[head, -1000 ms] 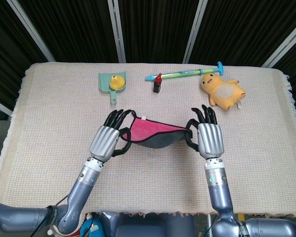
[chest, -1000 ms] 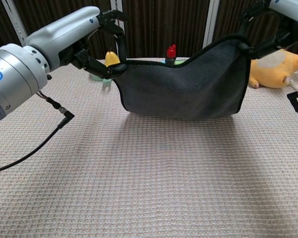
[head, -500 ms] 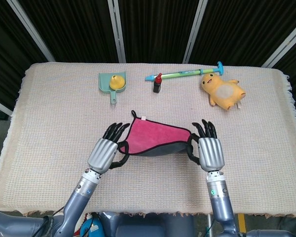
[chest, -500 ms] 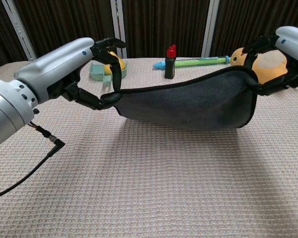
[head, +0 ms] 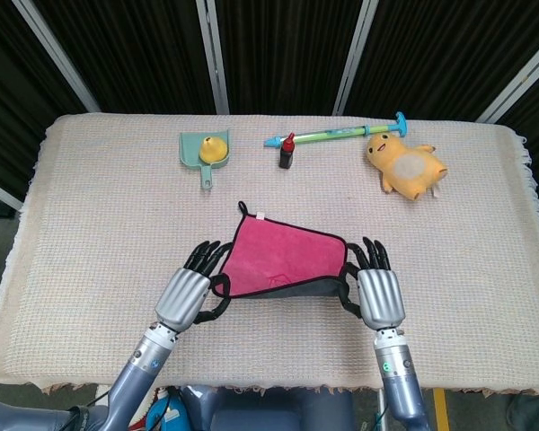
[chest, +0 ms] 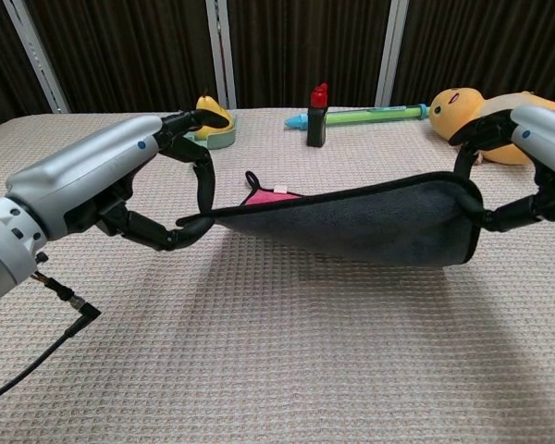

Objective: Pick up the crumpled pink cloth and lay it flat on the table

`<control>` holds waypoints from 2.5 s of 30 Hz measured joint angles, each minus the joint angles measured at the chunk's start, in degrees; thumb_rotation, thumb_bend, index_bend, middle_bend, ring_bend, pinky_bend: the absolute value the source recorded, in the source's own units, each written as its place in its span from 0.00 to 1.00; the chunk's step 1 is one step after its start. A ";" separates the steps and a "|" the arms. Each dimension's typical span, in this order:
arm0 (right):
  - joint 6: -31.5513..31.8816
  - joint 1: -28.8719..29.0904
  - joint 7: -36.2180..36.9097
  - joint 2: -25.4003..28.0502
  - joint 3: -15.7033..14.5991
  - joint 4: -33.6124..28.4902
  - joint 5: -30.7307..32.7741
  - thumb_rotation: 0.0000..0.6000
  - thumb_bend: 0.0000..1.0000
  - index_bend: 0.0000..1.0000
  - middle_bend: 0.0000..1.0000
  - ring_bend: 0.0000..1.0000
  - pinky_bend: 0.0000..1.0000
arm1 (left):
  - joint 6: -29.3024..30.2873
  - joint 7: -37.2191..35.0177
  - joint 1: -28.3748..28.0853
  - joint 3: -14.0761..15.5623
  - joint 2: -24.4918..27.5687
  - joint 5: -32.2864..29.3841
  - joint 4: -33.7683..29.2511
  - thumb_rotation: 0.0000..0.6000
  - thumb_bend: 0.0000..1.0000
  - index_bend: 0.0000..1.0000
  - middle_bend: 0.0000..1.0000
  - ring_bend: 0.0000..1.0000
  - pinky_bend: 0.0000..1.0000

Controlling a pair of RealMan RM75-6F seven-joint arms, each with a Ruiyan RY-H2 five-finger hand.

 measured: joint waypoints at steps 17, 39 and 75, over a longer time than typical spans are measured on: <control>-2.59 -4.29 -1.47 -3.41 -4.14 3.00 -3.46 1.00 0.53 0.55 0.20 0.00 0.01 | -2.57 -2.07 3.54 3.10 -0.97 2.21 1.54 1.00 0.44 0.57 0.04 0.00 0.01; -5.35 -6.63 -12.32 -1.96 -5.65 -3.11 -1.67 1.00 0.53 0.00 0.01 0.00 0.00 | -10.18 -5.25 4.38 4.87 5.68 1.52 -1.11 1.00 0.16 0.21 0.00 0.00 0.00; -3.00 -13.51 11.72 11.18 -5.89 8.16 -12.54 1.00 0.38 0.00 0.00 0.00 0.00 | 8.86 -9.40 18.56 8.38 19.76 9.53 2.33 1.00 0.05 0.01 0.00 0.00 0.00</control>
